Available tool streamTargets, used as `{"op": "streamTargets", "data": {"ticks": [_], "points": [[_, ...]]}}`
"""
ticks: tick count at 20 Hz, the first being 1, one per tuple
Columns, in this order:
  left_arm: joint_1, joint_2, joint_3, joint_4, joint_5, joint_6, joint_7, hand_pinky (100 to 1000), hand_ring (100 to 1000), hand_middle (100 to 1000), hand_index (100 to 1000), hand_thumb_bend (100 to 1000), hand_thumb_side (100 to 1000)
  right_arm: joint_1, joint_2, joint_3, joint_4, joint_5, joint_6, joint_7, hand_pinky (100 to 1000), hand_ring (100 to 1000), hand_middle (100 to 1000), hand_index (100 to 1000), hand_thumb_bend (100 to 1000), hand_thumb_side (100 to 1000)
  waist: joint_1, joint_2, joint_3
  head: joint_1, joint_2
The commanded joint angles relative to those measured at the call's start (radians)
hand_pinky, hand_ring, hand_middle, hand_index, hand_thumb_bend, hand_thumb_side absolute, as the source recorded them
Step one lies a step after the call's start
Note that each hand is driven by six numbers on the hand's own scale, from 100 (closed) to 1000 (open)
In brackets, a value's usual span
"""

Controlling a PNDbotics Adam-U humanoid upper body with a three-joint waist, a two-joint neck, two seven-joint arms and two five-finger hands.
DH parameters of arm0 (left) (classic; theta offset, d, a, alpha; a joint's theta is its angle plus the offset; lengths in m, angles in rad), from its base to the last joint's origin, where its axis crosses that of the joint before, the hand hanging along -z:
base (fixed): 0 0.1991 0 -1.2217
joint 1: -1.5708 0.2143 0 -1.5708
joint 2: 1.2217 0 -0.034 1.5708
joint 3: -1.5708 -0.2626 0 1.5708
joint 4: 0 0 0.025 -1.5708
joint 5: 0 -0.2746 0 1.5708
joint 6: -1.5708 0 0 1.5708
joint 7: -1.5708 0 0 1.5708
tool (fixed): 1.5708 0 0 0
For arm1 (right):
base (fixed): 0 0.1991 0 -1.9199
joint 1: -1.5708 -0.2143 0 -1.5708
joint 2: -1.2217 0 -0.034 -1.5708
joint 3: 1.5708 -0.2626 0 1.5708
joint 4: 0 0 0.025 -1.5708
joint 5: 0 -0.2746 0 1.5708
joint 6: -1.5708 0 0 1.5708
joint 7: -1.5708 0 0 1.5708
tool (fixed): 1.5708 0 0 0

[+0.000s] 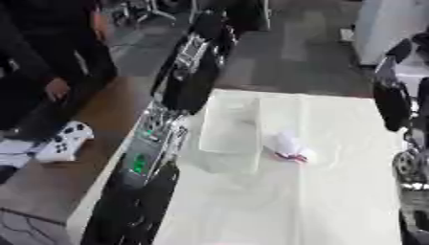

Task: Pick up objects on the table and place them in the box.

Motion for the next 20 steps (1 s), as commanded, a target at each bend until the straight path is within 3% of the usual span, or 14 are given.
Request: {"op": "streamTargets", "data": {"ticks": [1,9,13,16,18,20], "points": [[-0.019,0.002,0.000,-0.015,-0.002,-0.002,-0.001,996,807,863,954,100,828,-0.013,-0.005,-0.001,-0.010,-0.003,0.001,0.004,100,502,538,674,100,668,-0.004,-0.010,0.002,0.002,0.000],[-0.019,0.002,0.000,-0.016,-0.002,-0.001,0.000,996,807,863,954,100,829,-0.013,-0.005,0.000,-0.009,-0.001,0.001,0.007,100,504,540,677,100,670,-0.003,-0.011,0.003,0.005,0.000],[-0.016,0.000,0.004,-0.015,-0.001,-0.001,0.004,996,807,863,954,100,829,-0.023,0.009,-0.008,0.028,0.009,0.010,0.015,100,510,548,691,100,685,0.001,-0.015,0.011,0.037,0.001],[-0.015,-0.005,0.005,-0.016,0.000,0.001,0.008,995,807,863,954,100,828,-0.084,0.026,-0.009,0.134,0.040,0.027,0.053,100,541,588,710,100,703,0.002,-0.021,0.019,0.036,0.004],[-0.013,-0.007,0.005,-0.016,0.001,0.002,0.009,996,807,863,954,100,830,-0.145,0.036,-0.007,0.227,0.081,0.039,0.100,100,638,690,757,100,739,0.003,-0.024,0.023,0.034,0.005],[-0.009,-0.009,0.004,-0.015,0.001,0.004,0.008,996,807,863,954,100,830,-0.224,0.048,-0.006,0.359,0.127,0.043,0.189,100,677,744,834,100,743,0.003,-0.026,0.026,0.032,0.009]]}}
